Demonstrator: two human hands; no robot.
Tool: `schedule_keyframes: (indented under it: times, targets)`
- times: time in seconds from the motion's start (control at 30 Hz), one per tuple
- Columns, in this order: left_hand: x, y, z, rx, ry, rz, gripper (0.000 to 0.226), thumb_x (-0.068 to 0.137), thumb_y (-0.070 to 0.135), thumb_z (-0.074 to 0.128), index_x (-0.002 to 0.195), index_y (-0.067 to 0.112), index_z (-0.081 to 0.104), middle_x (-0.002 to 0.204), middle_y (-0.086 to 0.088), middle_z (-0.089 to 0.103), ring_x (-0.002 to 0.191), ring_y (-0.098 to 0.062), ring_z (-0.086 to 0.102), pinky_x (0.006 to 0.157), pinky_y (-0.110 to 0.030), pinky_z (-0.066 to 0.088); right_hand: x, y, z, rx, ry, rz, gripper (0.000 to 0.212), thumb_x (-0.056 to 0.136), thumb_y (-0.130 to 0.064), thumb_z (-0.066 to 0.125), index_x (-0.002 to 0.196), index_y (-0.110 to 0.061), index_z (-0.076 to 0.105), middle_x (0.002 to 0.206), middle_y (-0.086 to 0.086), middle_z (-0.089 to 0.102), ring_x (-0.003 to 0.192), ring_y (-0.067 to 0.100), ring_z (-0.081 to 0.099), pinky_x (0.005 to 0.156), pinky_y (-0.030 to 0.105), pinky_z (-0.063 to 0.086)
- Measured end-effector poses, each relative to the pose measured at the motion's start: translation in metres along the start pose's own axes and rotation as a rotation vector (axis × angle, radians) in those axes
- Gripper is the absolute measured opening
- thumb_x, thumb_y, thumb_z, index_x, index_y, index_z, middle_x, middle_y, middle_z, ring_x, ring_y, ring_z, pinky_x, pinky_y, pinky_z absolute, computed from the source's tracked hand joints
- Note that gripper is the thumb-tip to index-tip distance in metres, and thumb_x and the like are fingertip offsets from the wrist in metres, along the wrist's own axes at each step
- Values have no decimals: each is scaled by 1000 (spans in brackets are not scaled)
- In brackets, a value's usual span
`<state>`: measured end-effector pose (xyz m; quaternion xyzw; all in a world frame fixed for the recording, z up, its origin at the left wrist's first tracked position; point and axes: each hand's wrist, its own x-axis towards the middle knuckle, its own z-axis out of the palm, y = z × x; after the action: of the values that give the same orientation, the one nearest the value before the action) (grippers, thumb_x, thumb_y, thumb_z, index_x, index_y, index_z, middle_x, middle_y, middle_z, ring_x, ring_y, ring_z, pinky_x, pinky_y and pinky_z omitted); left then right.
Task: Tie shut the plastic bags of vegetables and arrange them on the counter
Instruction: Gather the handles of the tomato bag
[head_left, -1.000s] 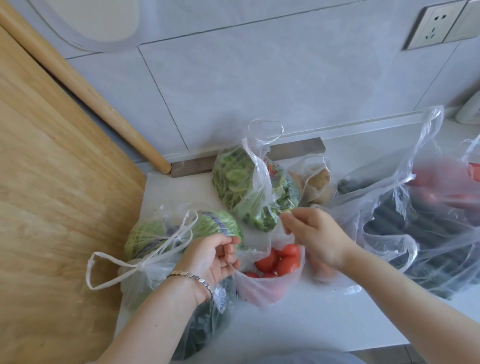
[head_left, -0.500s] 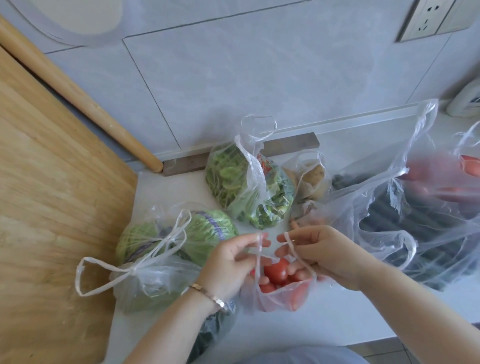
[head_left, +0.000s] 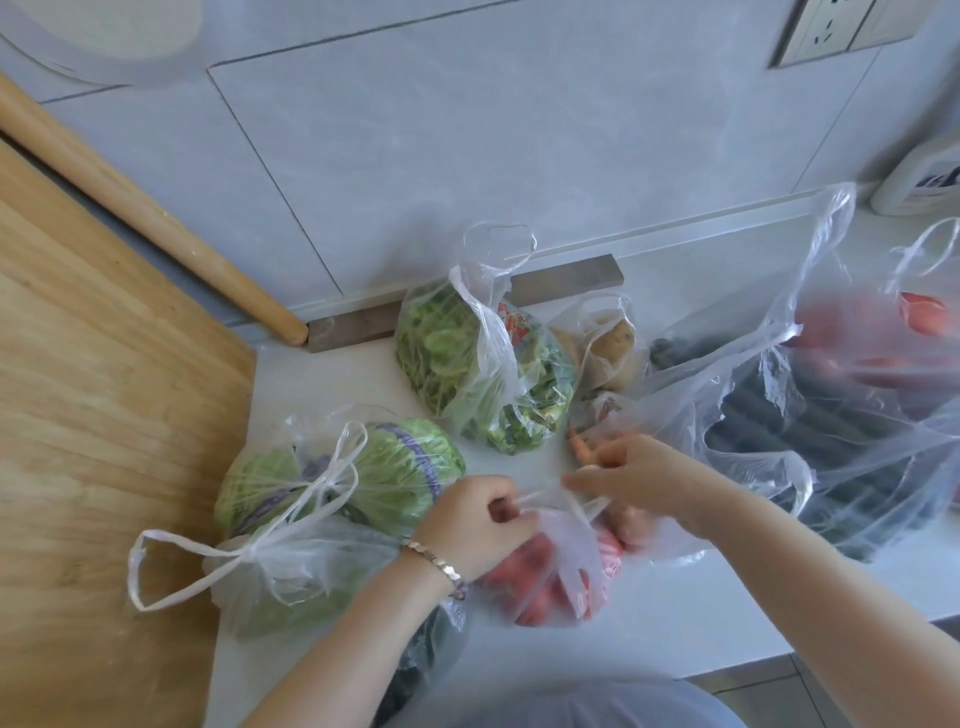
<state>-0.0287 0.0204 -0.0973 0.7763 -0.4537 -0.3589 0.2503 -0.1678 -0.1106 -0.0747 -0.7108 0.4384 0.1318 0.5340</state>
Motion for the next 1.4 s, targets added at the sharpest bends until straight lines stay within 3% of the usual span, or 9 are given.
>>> schedule_keyframes:
  times: [0.27,0.43,0.6,0.67,0.83,0.97,1.03,1.27,1.4]
  targets:
    - [-5,-5,9,-1107,69,-172,37,71,12,58,35,14,48,28,7,32,33,-11,35,47,-23,40,37,35,28,1179,-48,228,42,89,-8,46,119,-34,59,35,-4,29,33,10,37,44,19,41]
    - [1,7,5,-16,-190,-100,40,90,37,52,71,3,62,39,-1,43,36,-8,37,42,-19,31,57,41,36,1131,-79,169,59,87,1,51,132,-35,43,44,-5,25,33,6,26,30,15,27]
    - [0,-12,1,587,-88,531,31,89,35,45,78,18,69,76,-3,65,66,-21,59,56,-27,46,67,31,30,635,-35,72,39,83,-7,65,57,-15,37,54,6,46,37,9,31,38,17,30]
    - [0,-28,7,717,-245,638,20,82,28,58,70,17,69,72,-1,63,62,-20,60,52,-22,43,72,35,34,551,14,102,31,83,-8,66,61,-8,44,112,16,50,36,9,35,37,17,35]
    - [-13,-64,37,991,-436,675,27,53,48,69,44,25,59,49,14,54,50,3,52,51,-10,39,78,51,50,316,49,184,9,86,-13,63,92,-15,56,56,5,46,37,12,44,45,29,47]
    - [-12,-69,16,794,-294,642,23,71,27,55,48,22,56,53,11,54,52,-4,50,54,-12,43,79,59,47,438,221,153,20,88,-9,59,88,-28,59,116,26,60,45,14,38,36,17,39]
    - [-11,-65,7,569,-197,500,31,82,15,46,52,15,52,60,3,53,57,-7,46,59,-17,39,76,59,48,462,352,167,33,88,-13,61,60,-22,46,94,25,63,48,16,38,41,22,38]
    - [-2,-25,-7,-1553,41,-526,26,91,0,36,81,-2,60,63,-11,67,48,-16,63,43,-21,52,20,24,25,1057,-90,51,21,93,-9,44,73,-10,53,50,1,36,34,11,34,33,17,33]
    - [-5,-4,8,-1244,-63,-414,47,87,-21,28,116,3,57,105,-14,66,70,-20,70,53,-26,59,1,11,37,816,-276,-36,30,91,9,39,96,-1,67,67,4,69,44,9,58,47,19,53]
